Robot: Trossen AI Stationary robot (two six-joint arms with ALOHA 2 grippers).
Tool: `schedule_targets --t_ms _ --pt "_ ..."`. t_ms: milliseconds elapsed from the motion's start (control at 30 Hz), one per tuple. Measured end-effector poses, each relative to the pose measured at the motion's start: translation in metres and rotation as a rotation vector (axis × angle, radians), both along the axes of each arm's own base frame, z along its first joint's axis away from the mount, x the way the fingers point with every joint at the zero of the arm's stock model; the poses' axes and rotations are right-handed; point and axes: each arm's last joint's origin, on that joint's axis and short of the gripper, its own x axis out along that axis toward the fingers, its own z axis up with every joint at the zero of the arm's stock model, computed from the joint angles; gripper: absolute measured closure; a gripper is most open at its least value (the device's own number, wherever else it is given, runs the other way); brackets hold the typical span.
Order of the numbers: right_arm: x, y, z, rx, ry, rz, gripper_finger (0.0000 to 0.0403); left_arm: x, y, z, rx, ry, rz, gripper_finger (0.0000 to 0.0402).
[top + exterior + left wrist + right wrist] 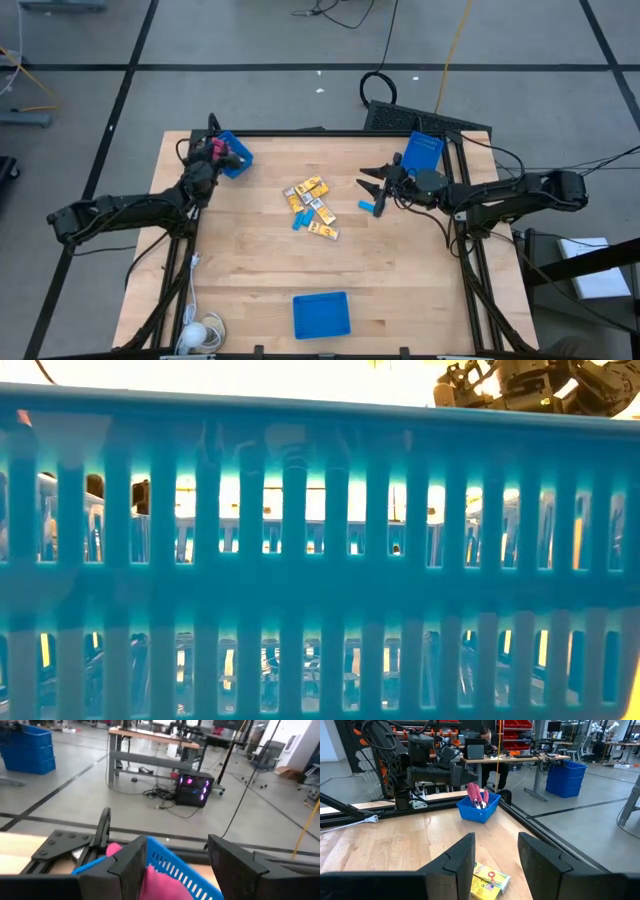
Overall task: Pick & Place School Supplies
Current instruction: Put the pink ticket punch into the left blue bin, then put the blue eraser into the bottom blue bin
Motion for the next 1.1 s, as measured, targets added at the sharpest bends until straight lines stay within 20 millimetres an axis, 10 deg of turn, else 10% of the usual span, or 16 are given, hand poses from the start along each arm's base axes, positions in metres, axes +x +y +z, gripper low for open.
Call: schedule_targets --t_ms 767,1100 --pt "0.0 0.0 -0.004 0.0 0.046 0.0 0.0264 0.02 -0.027 0.024 0.173 -0.047 -0.204 0.0188" --pt "0.0 0.0 -0.014 -0.044 0.168 0.005 0.0264 0.03 -0.034 0.026 0.196 -0.104 -0.609 0.0188"
